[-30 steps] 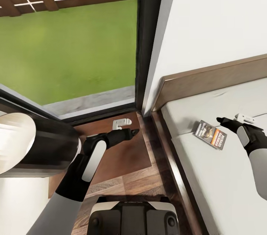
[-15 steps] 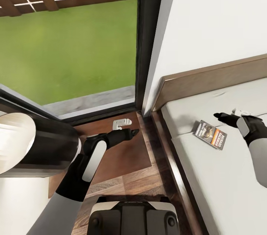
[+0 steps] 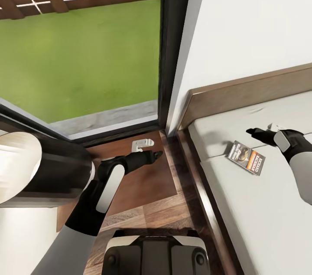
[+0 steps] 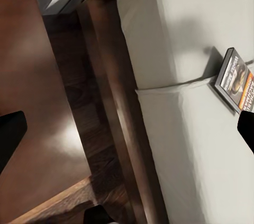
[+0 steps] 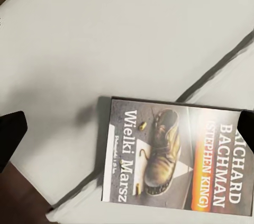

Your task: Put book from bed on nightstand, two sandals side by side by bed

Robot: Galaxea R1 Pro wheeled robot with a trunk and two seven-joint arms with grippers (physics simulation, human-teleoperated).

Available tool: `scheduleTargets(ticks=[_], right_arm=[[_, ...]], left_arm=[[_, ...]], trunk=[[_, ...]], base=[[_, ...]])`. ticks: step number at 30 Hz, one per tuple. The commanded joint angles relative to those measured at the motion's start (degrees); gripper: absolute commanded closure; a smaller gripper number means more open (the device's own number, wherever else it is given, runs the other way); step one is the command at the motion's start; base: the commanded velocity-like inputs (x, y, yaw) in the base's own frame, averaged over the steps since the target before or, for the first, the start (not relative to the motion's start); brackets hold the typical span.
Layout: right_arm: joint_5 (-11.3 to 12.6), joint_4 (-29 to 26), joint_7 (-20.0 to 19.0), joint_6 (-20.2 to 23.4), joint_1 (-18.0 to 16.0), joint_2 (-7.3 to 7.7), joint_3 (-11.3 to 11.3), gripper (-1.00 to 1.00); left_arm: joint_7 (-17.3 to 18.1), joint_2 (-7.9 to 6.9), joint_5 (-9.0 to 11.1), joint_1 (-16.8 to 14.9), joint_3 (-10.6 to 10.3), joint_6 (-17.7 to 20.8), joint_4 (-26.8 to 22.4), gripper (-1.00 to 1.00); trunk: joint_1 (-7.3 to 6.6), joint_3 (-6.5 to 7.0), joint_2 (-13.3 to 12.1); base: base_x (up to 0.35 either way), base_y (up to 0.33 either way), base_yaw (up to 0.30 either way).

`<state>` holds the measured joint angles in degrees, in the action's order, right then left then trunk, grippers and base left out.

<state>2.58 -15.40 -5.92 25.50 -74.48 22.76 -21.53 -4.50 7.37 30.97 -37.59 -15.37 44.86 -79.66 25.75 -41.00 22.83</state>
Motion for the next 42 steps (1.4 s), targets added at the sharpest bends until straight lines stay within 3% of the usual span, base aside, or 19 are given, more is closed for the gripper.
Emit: scheduleTargets(ticks=[1, 6, 13, 18, 23, 27, 42], right_arm=[[0.2, -0.1, -0.1, 0.0, 0.0, 0.01, -0.2, -1.0], [0.3, -0.2, -0.2, -4.6, -0.1, -0.02, -0.2, -1.0], [0.3, -0.3, -1.4, -5.6, -0.1, 0.04, -0.1, -1.0], [0.1, -0.4, -5.0, -5.6, 0.0, 0.44, -0.1, -1.0], [0.1, -0.5, -9.7, -6.0, 0.4, 2.07, -0.3, -1.0], [0.1, -1.6, -11.9, -9.0, 1.4, 2.9, -0.3, -1.0], [0.1, -2.9, -12.3, -10.5, 3.0, 3.08, -0.4, -1.0]], left_arm=[[-0.5, 0.01, 0.6, 0.0, 0.0, 0.2, -0.1, -1.0], [-0.4, 0.01, 0.6, 0.0, 0.0, 0.2, -0.1, -1.0], [-0.4, 0.01, 0.6, 0.0, 0.0, 0.2, -0.1, -1.0], [-0.4, 0.01, 0.5, 0.0, 0.0, 0.2, -0.1, -1.0], [-0.4, 0.01, 0.5, 0.0, 0.0, 0.2, -0.1, -1.0], [-0.4, 0.01, 0.5, 0.0, 0.0, 0.2, -0.1, -1.0], [-0.4, 0.01, 0.5, 0.0, 0.0, 0.2, -0.1, -1.0]], trunk=[[0.03, -0.07, 0.1], [0.03, -0.07, 0.1], [0.03, -0.07, 0.1], [0.03, -0.07, 0.1], [0.03, -0.07, 0.1], [0.03, -0.07, 0.1], [0.03, -0.86, 0.1]], base=[[0.0, 0.0, 0.0], [0.0, 0.0, 0.0], [0.0, 0.0, 0.0], [0.0, 0.0, 0.0], [0.0, 0.0, 0.0], [0.0, 0.0, 0.0], [0.0, 0.0, 0.0]])
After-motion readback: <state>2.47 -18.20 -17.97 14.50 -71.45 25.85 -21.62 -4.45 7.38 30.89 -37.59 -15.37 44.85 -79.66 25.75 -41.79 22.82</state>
